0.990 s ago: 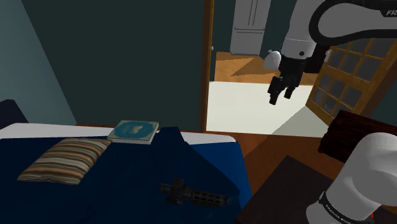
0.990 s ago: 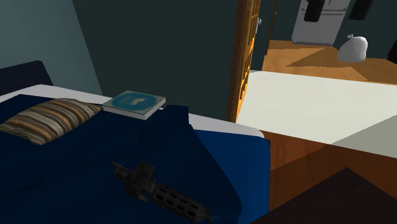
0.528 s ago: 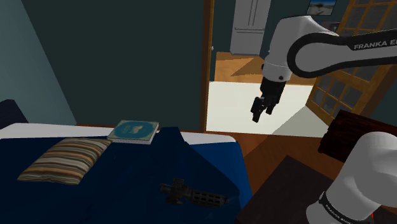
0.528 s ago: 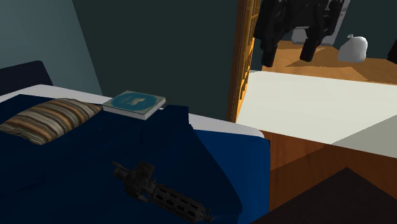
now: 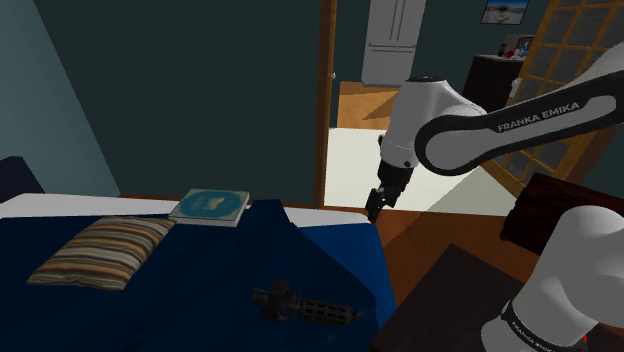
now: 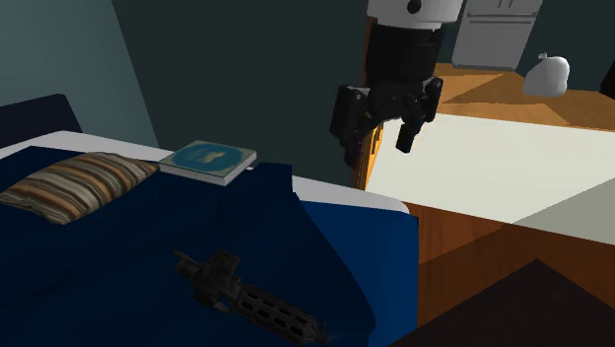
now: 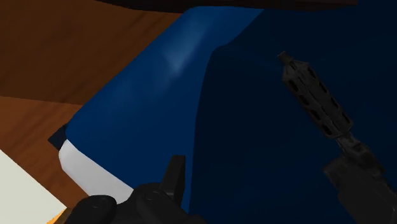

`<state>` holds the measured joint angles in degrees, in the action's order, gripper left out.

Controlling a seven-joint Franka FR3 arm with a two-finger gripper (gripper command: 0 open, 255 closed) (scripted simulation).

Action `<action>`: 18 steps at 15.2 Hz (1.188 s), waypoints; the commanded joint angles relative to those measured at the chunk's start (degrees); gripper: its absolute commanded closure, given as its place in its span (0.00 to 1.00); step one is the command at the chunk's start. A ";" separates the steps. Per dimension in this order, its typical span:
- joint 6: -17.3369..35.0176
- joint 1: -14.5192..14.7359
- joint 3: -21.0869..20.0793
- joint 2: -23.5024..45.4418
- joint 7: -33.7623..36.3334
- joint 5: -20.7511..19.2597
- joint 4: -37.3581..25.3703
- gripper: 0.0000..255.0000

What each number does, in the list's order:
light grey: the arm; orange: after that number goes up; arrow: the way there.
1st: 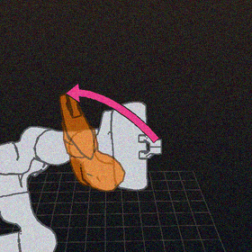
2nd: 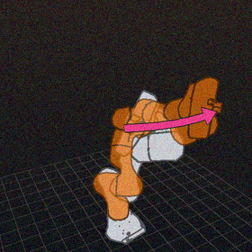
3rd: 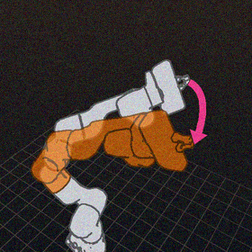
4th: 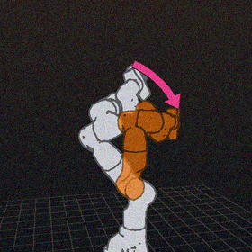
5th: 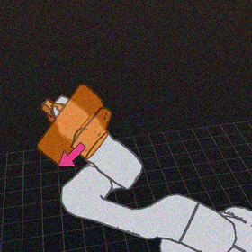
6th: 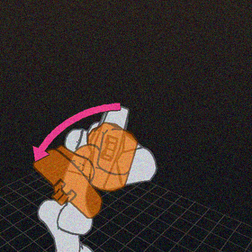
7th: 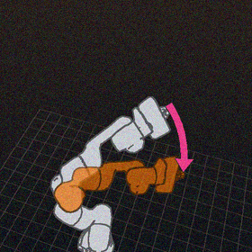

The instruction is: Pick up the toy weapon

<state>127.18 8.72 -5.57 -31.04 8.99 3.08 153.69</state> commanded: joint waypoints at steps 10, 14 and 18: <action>24.99 3.85 -5.76 22.69 0.95 -0.90 -0.75 0.00; 32.65 4.41 -7.56 32.33 4.25 -5.76 -3.54 0.00; 38.77 6.99 -6.46 42.01 10.33 -14.41 -7.67 0.00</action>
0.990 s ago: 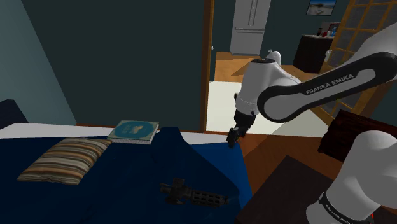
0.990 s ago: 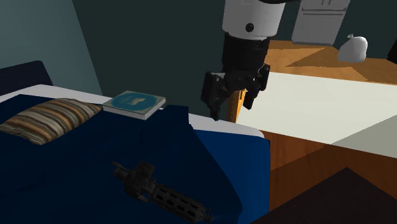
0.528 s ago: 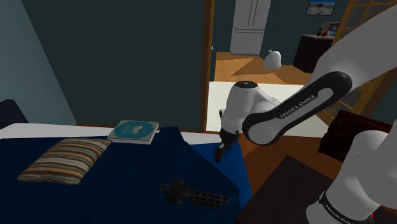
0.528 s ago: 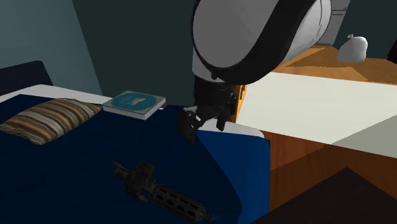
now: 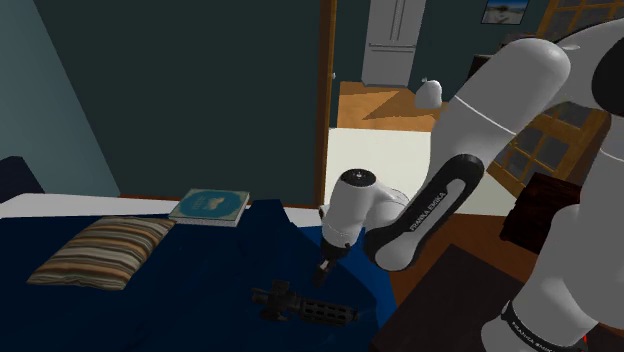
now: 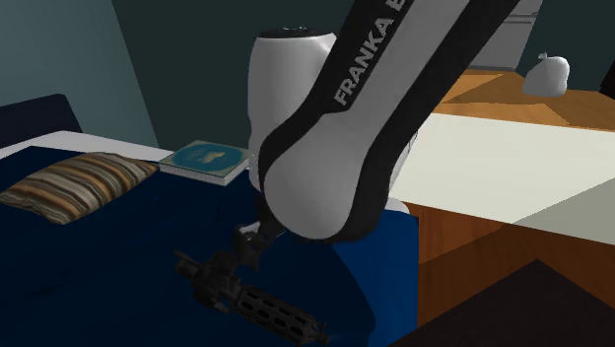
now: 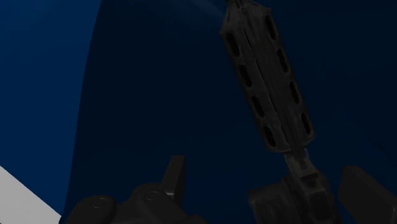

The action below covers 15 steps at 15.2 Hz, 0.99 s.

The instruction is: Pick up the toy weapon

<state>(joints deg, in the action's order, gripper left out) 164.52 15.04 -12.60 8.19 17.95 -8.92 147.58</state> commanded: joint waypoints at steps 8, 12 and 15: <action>9.36 10.87 8.26 17.92 8.68 -12.19 -10.28 0.00; 11.84 12.82 10.44 21.39 9.72 -13.07 -11.45 0.00; 12.80 13.55 11.23 22.77 10.05 -13.29 -11.96 0.00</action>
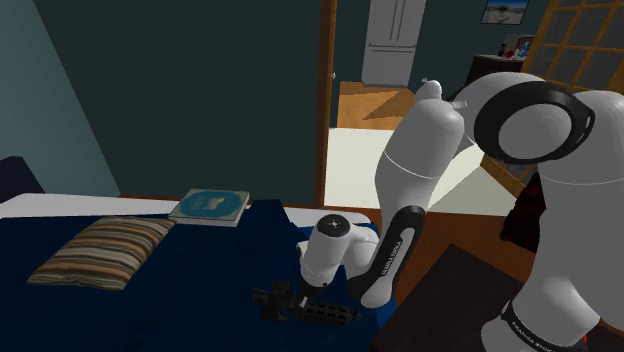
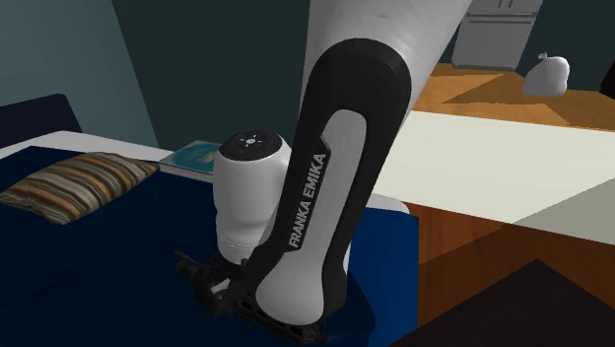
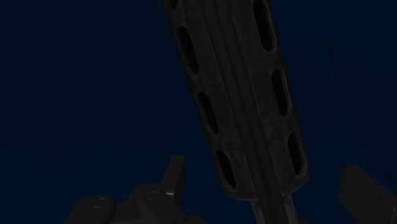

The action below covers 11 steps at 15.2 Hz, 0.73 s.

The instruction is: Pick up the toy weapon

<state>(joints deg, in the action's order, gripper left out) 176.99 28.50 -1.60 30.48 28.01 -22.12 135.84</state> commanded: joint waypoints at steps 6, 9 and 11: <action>0.35 0.08 0.24 0.54 -0.01 -0.10 -0.24 1.00; 0.35 0.09 0.24 0.54 -0.01 -0.10 -0.25 1.00; 0.32 0.07 0.22 0.49 -0.01 -0.09 -0.22 1.00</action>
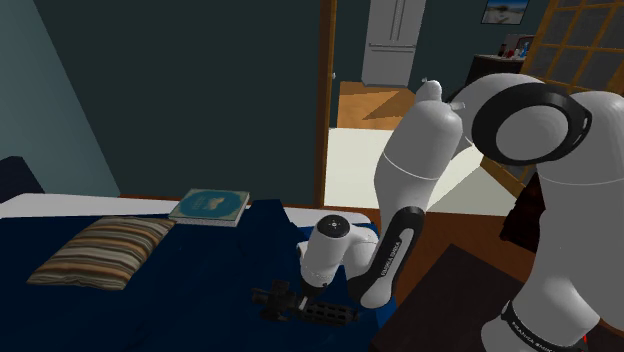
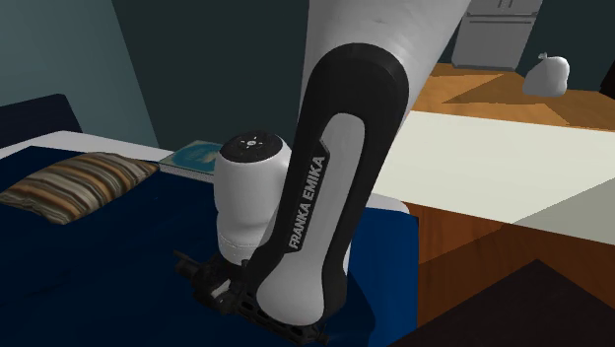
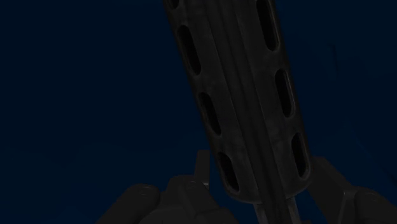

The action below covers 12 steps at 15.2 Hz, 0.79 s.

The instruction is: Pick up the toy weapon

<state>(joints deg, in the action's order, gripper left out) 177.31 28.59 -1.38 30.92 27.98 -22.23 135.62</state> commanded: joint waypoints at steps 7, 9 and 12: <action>-4.35 -3.45 -3.82 -6.03 -1.75 1.48 2.05 1.00; -5.64 -4.50 -5.04 -7.72 -2.44 2.19 2.54 1.00; -7.61 -6.08 -6.92 -10.23 -3.64 3.51 3.18 1.00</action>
<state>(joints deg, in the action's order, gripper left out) 170.42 23.07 -7.63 21.54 24.79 -19.20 138.68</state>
